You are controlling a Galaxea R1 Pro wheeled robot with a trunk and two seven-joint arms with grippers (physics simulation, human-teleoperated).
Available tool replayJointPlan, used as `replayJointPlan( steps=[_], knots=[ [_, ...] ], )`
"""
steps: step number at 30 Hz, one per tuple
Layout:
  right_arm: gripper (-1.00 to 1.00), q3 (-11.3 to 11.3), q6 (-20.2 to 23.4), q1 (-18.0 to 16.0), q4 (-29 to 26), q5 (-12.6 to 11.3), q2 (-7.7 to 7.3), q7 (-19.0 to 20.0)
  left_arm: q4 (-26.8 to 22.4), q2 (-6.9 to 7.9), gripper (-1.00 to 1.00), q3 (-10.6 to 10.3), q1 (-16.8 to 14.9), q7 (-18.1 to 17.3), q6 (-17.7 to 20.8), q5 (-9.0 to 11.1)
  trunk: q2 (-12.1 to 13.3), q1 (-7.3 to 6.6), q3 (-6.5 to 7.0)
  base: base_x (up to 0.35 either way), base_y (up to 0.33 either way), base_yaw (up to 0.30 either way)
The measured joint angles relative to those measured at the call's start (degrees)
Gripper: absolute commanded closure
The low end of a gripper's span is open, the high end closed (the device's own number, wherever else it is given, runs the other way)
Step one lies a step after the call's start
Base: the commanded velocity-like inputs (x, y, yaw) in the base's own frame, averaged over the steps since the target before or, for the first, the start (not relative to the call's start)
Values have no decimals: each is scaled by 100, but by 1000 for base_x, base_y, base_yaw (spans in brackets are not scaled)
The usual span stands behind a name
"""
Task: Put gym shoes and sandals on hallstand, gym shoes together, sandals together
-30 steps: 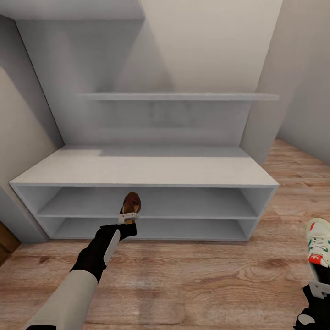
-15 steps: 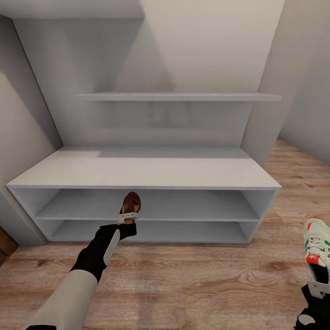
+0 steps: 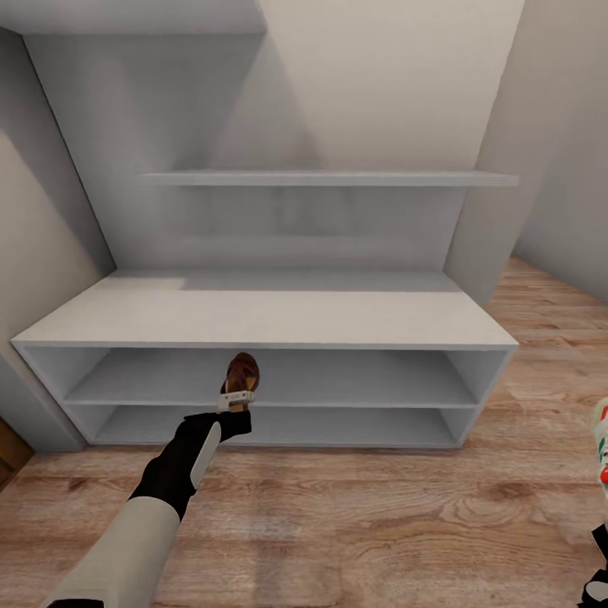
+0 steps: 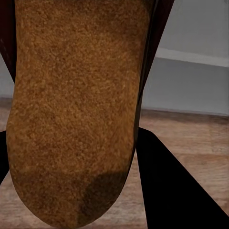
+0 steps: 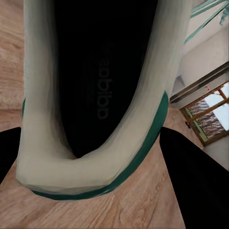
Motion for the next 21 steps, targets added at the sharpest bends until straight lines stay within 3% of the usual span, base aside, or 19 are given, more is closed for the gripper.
replayJointPlan(
  steps=[12, 21],
  knots=[
    [100, 17, 414, 0, 4, 22, -96, 1, -1, 0, 100, 8, 0, 0, 0, 0, 0, 0, 0, 0, 0, 0],
    [100, 20, 463, 0, 4, 18, -99, 1, 6, 0, 100, 3, 0, -5, 0, -2, 0, 0, 0, 31, 0, 0]
  ],
)
